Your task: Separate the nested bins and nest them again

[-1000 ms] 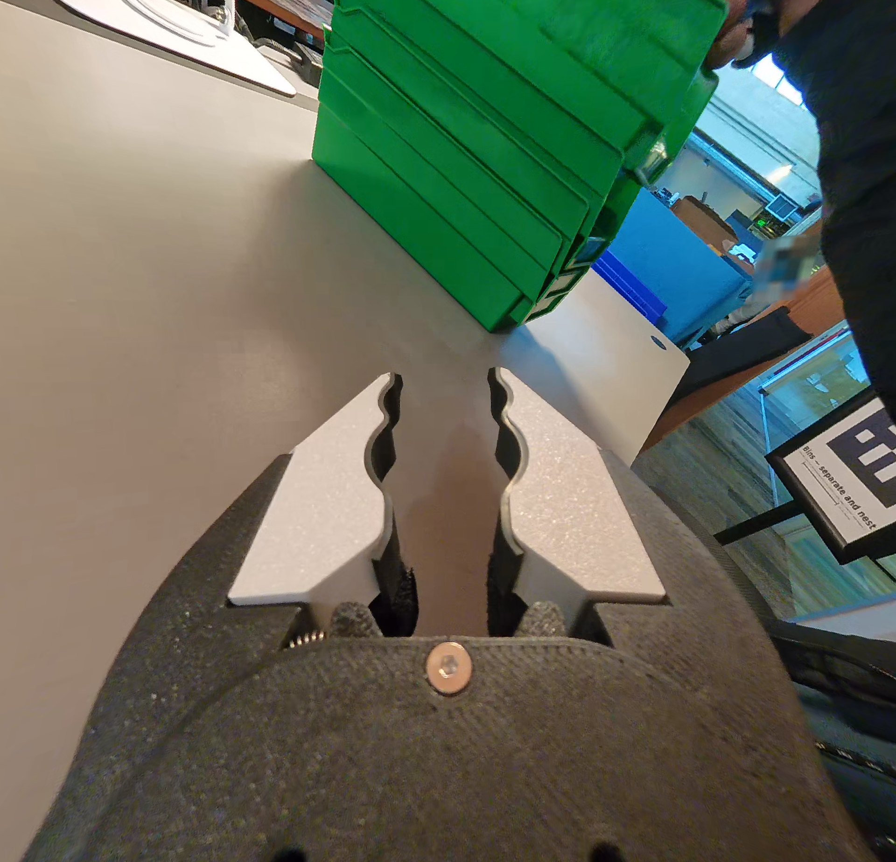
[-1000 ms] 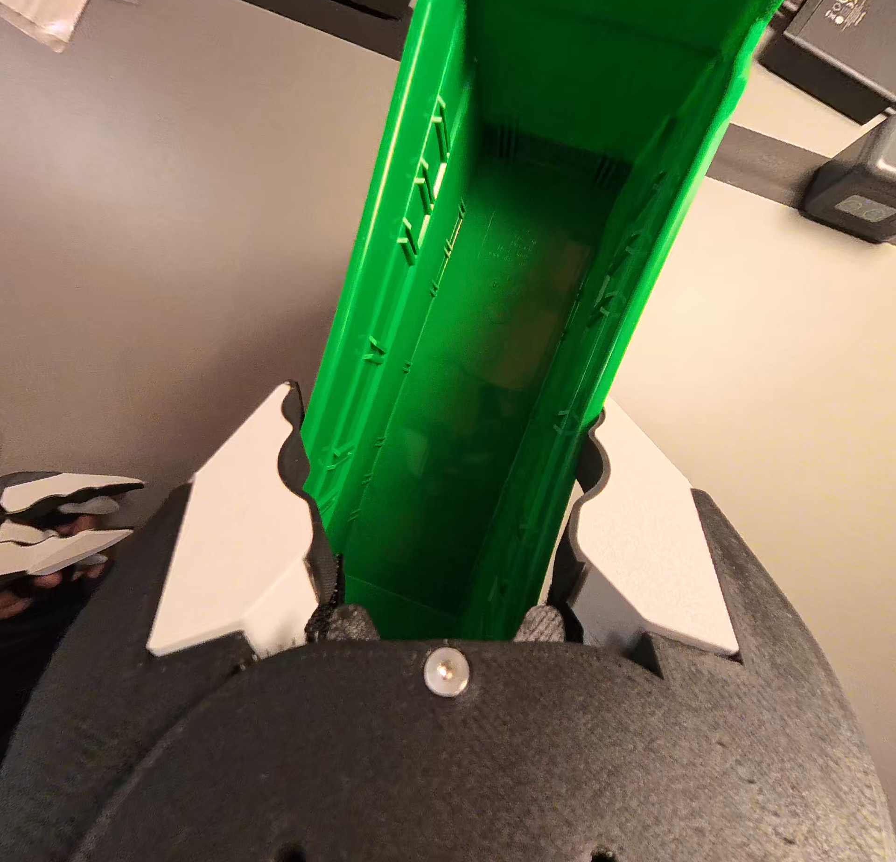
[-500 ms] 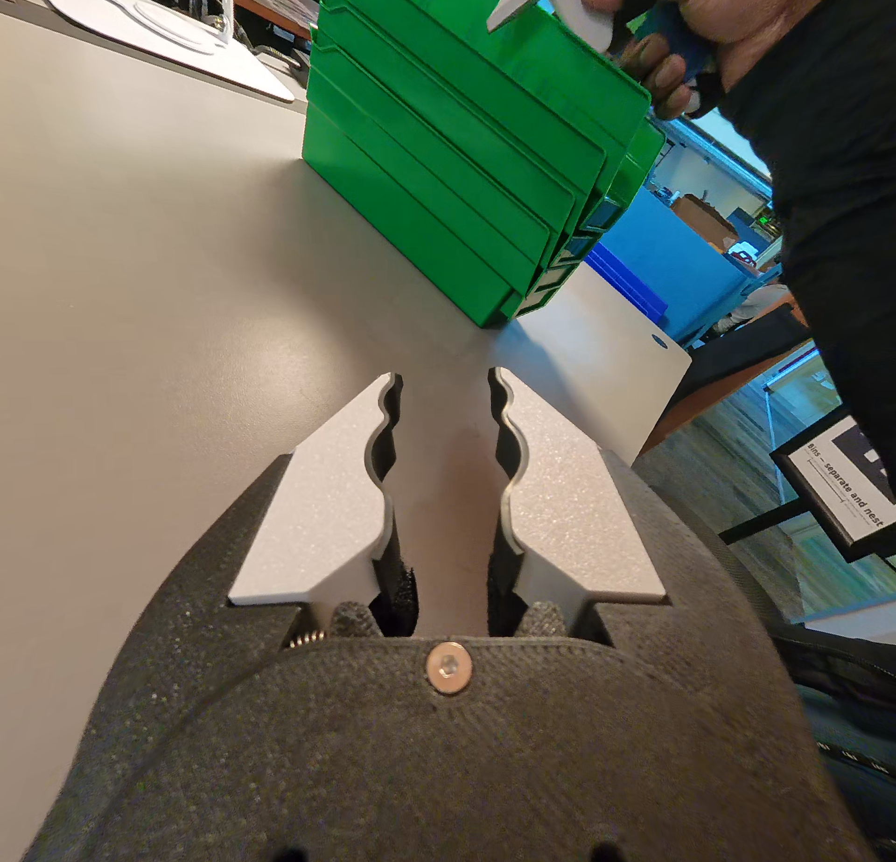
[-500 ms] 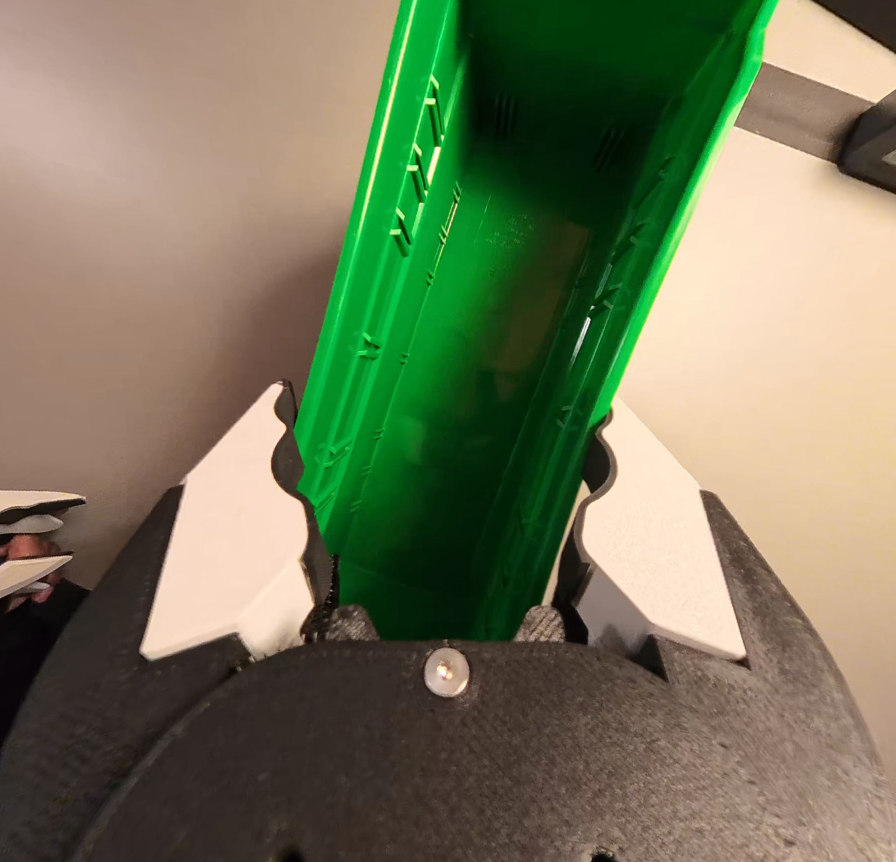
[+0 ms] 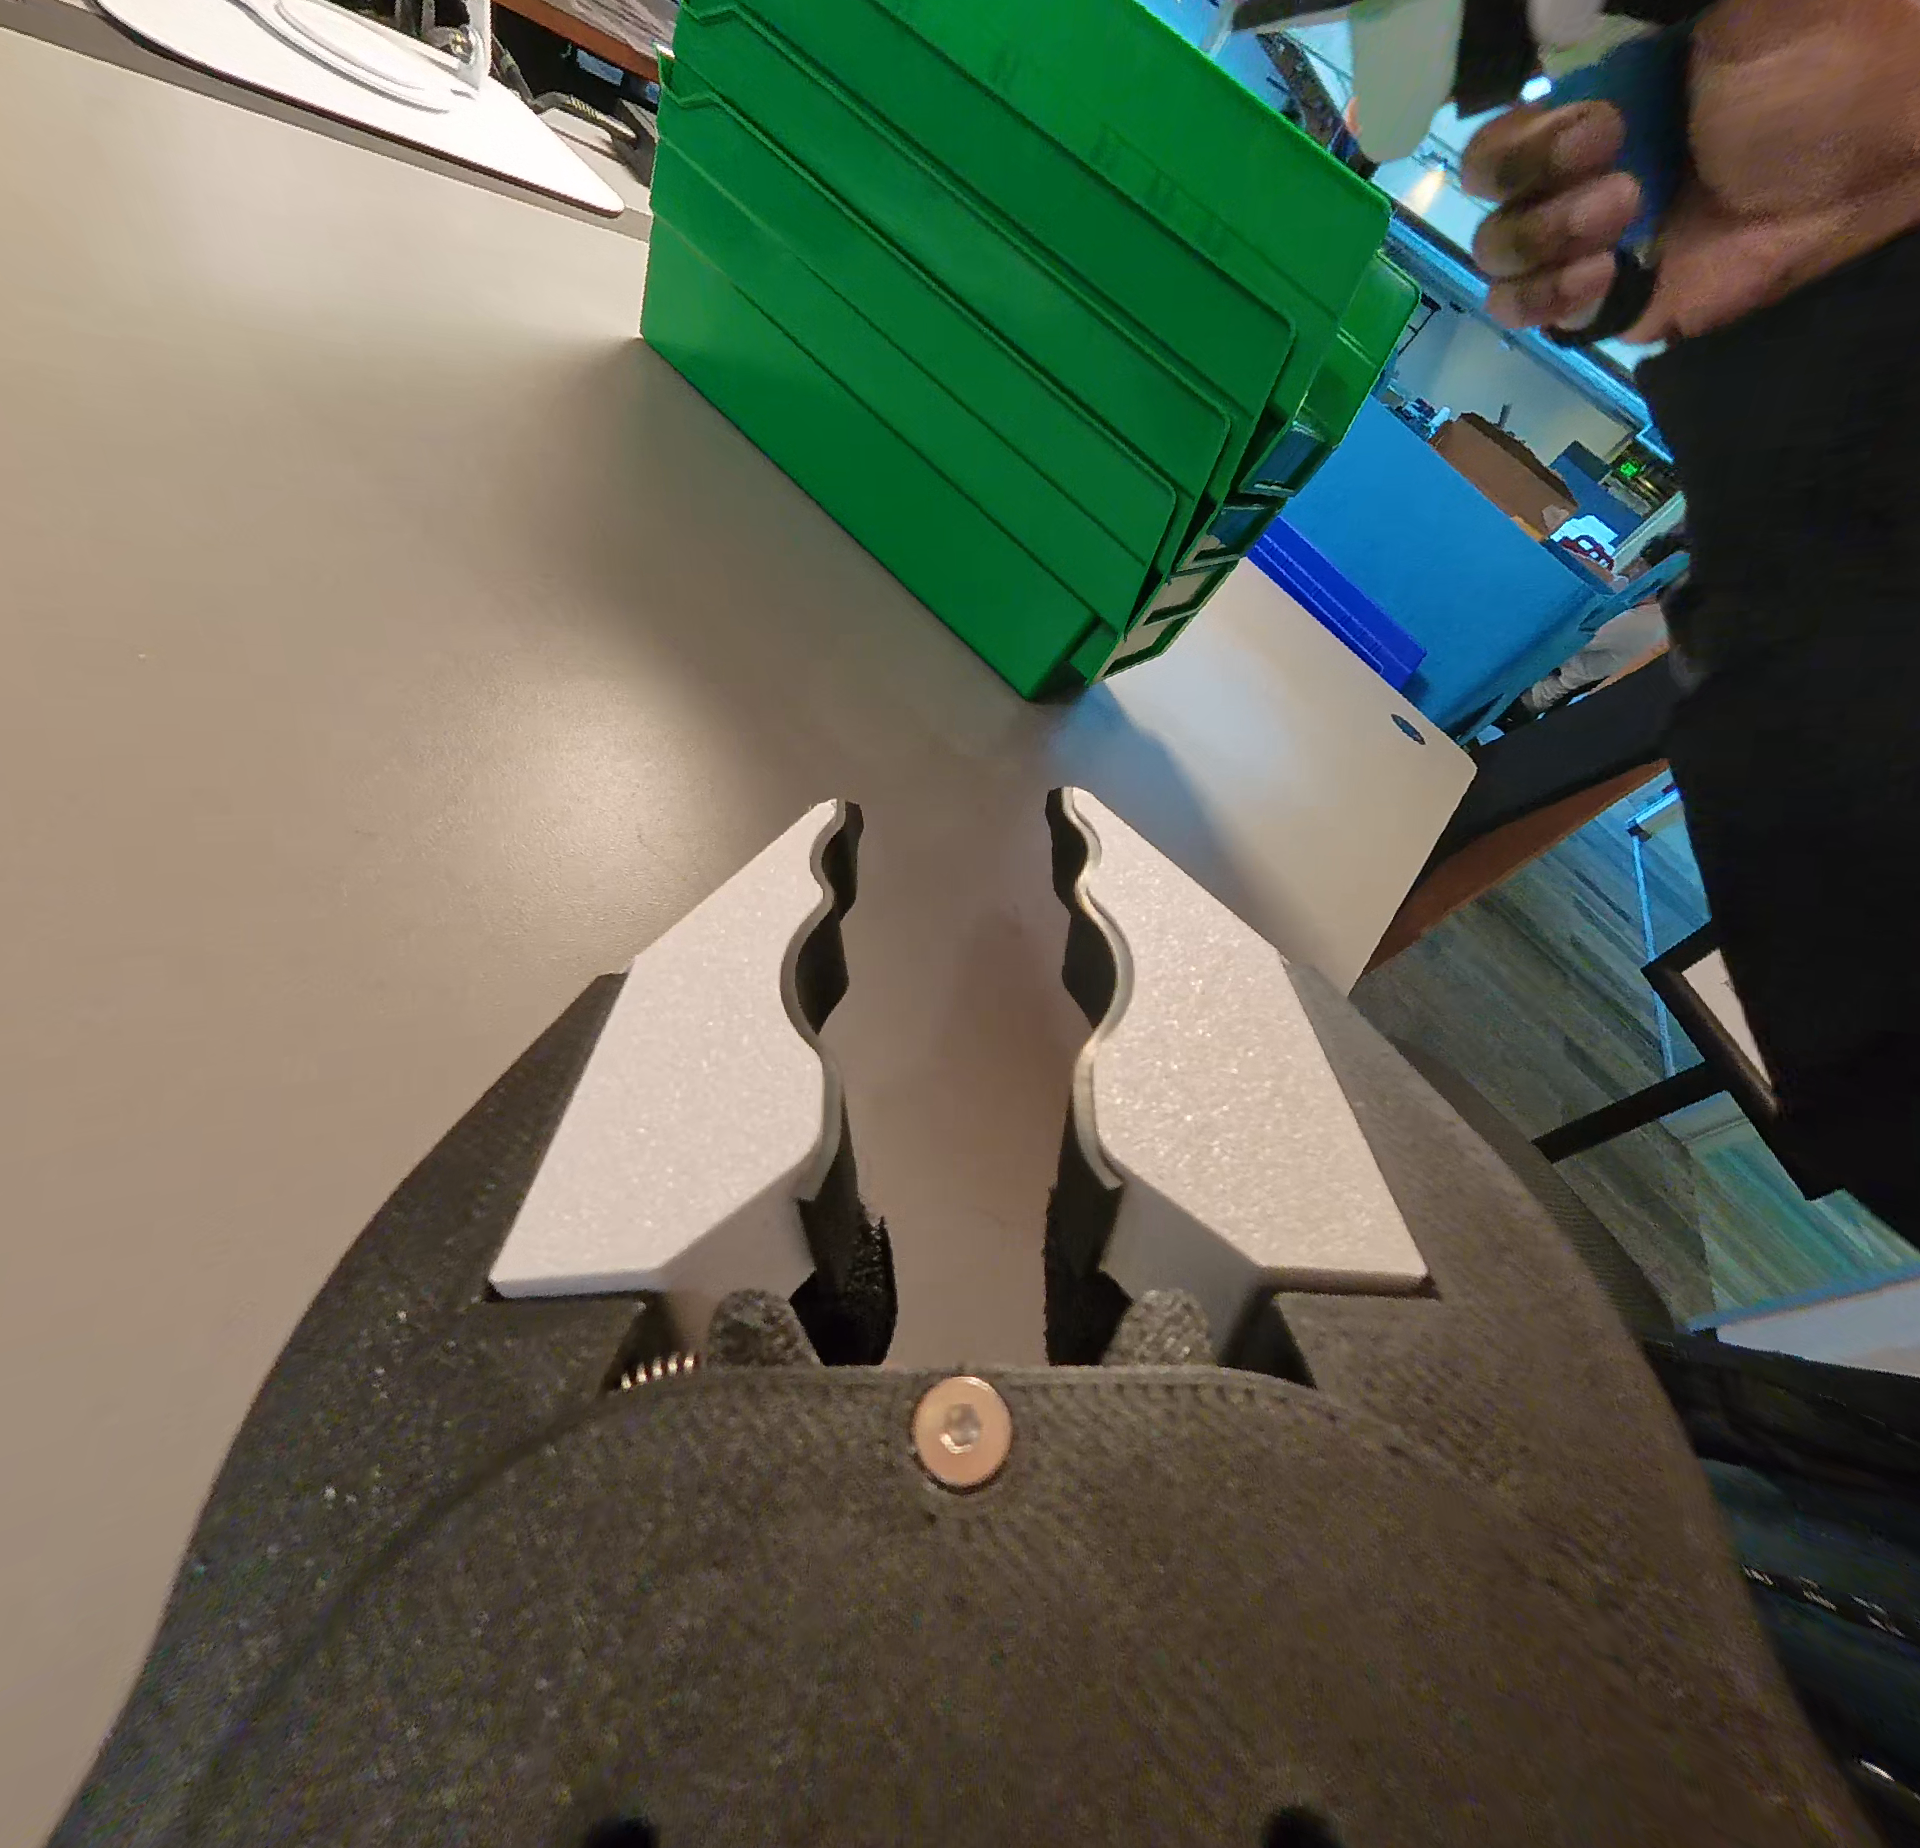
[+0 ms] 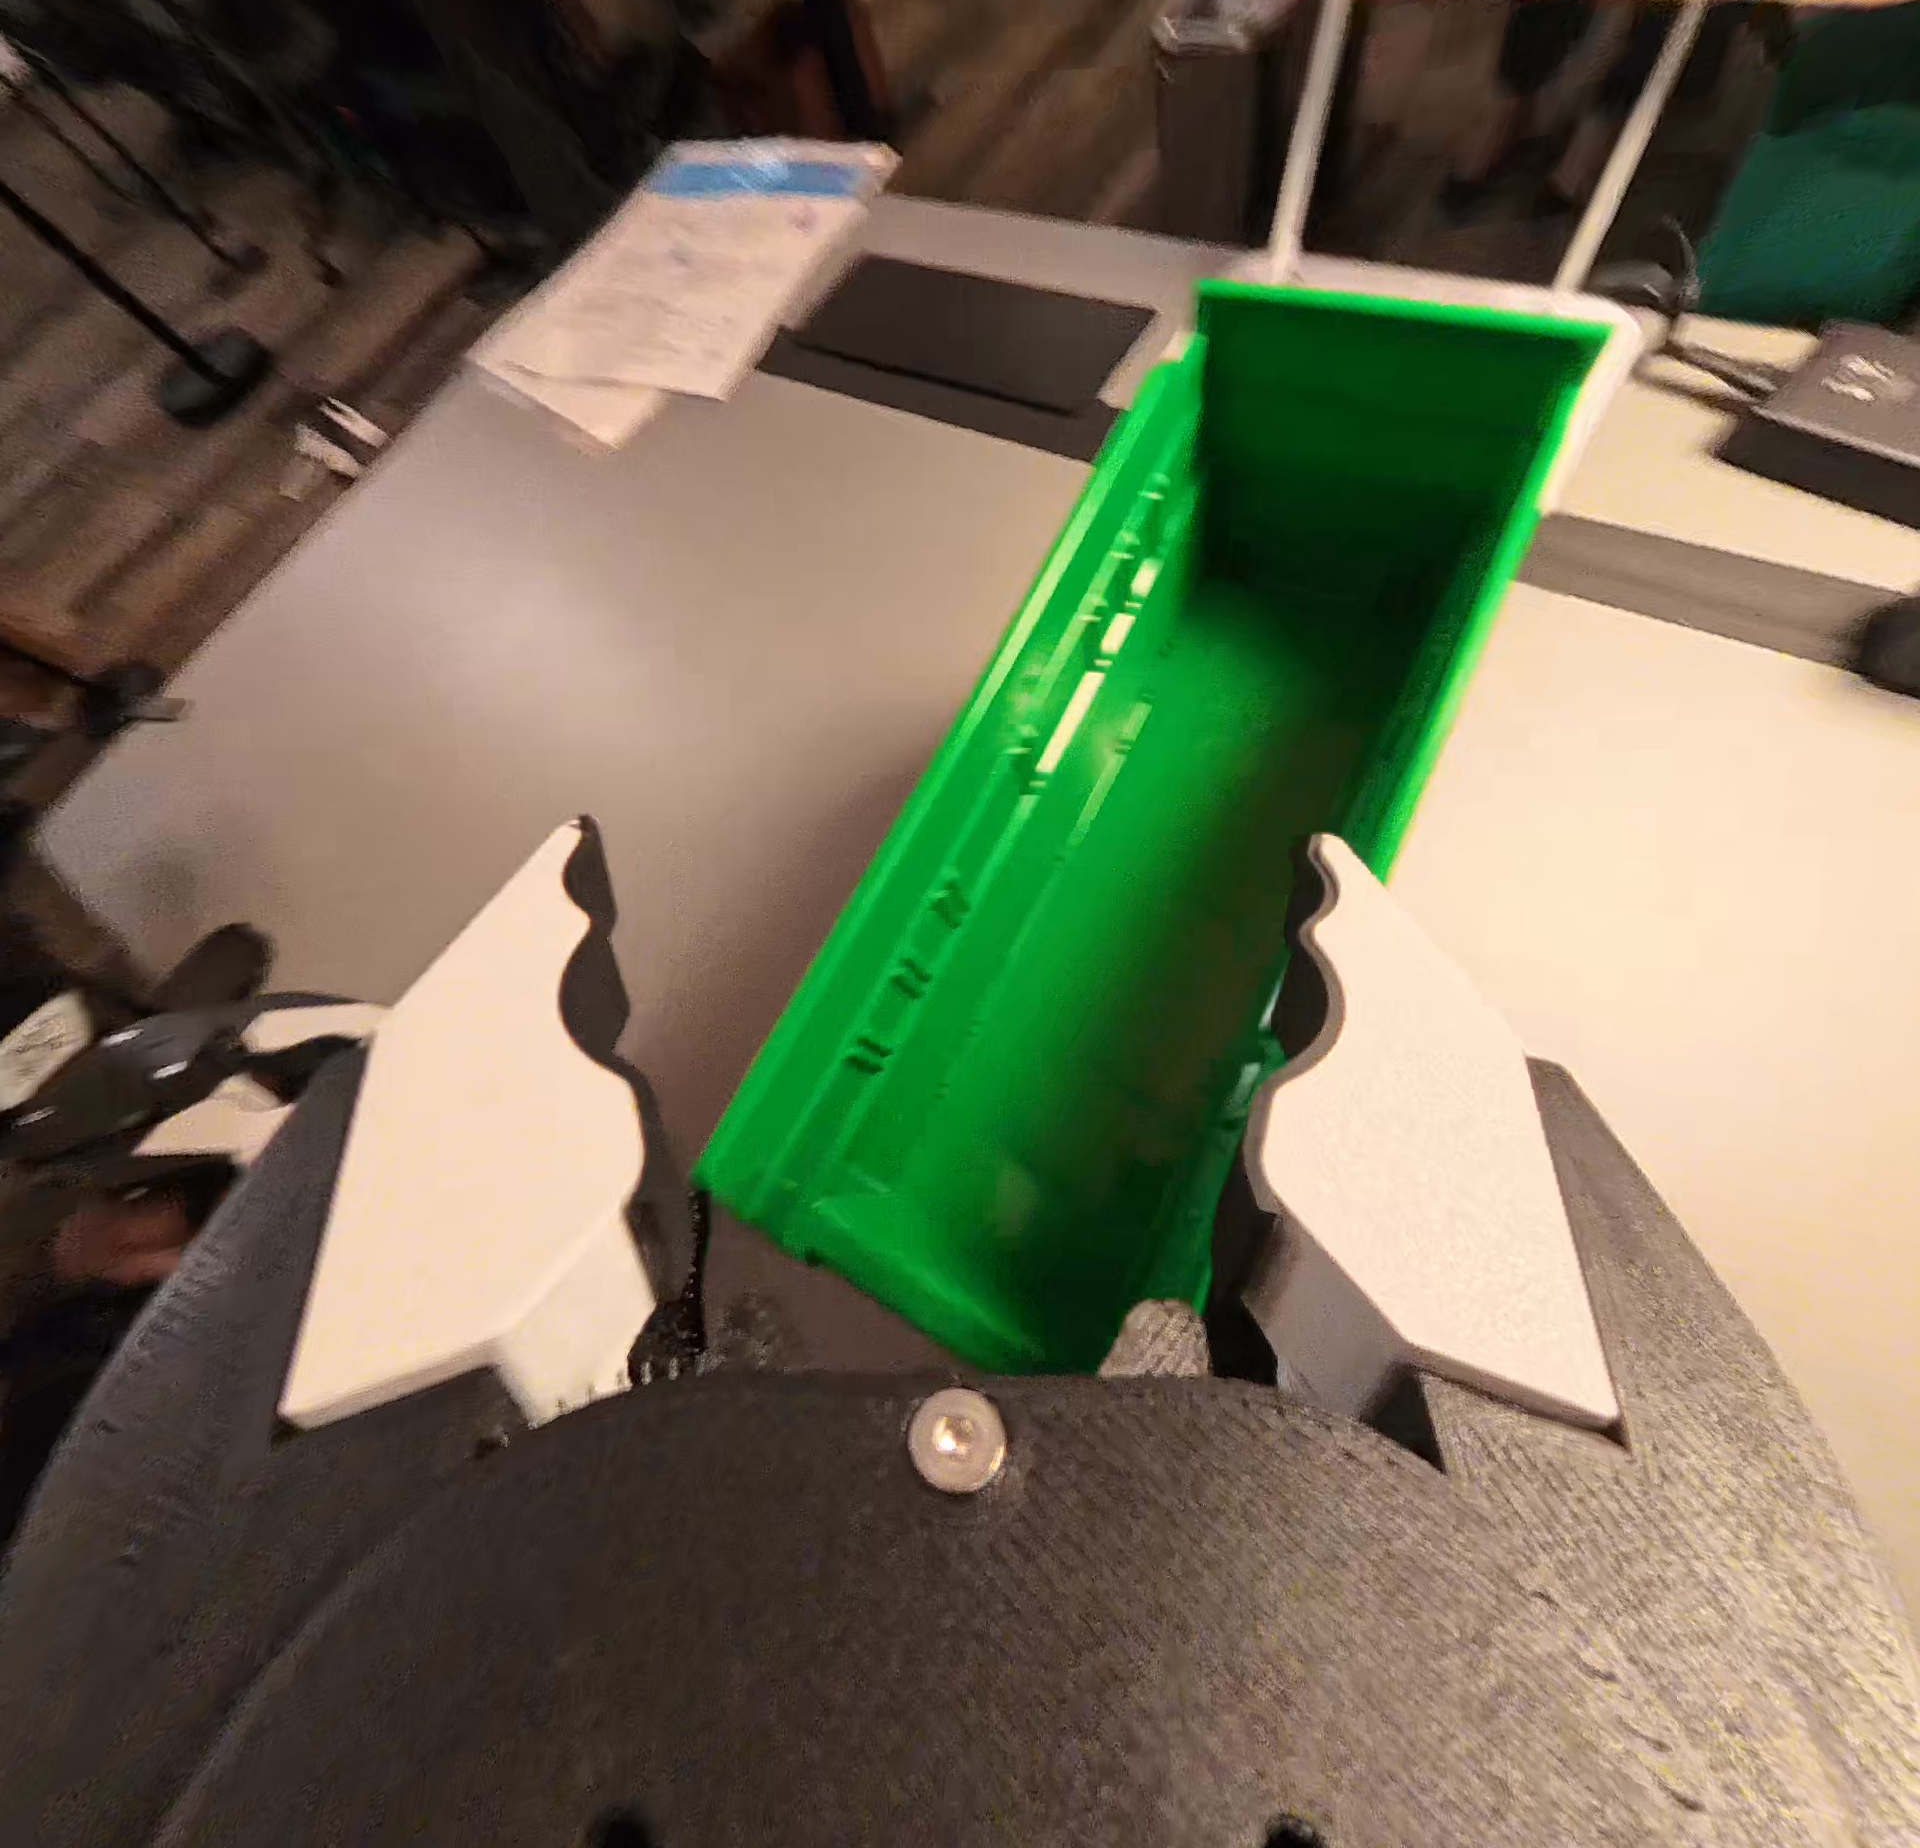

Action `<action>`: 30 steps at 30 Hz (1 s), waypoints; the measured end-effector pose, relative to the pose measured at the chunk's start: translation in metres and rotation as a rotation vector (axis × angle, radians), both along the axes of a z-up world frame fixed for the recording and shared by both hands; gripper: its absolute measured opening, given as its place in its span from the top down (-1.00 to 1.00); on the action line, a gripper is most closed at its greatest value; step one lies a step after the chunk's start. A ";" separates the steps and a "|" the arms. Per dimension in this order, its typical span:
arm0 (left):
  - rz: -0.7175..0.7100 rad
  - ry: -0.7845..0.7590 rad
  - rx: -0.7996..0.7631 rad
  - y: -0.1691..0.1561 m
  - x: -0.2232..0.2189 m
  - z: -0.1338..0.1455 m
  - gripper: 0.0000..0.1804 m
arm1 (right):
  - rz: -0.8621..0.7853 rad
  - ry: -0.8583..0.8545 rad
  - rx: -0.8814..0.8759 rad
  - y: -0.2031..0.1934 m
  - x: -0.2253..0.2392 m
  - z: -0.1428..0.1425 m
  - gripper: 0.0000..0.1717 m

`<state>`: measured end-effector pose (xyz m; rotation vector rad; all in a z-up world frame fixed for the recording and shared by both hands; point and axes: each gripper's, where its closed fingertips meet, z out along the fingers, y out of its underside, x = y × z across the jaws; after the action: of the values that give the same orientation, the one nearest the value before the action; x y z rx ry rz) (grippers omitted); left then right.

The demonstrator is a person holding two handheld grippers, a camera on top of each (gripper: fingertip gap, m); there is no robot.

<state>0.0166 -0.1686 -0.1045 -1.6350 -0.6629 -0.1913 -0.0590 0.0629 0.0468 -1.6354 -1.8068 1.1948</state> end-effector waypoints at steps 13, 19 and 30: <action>0.077 0.066 -0.039 0.000 0.000 -0.001 0.60 | -0.111 0.587 -0.296 0.019 0.133 -0.047 -0.30; 0.123 0.110 -0.143 0.005 -0.002 -0.010 0.59 | -0.095 0.574 -0.408 0.025 0.146 -0.102 -0.18; 0.070 0.008 -0.088 0.033 -0.015 0.004 0.49 | -0.114 0.614 -0.381 0.026 0.141 -0.097 -0.13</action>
<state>0.0014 -0.1358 -0.1008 -1.6930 -0.7295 -0.1058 0.0820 0.0892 -0.0506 -1.3131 -1.1394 1.8191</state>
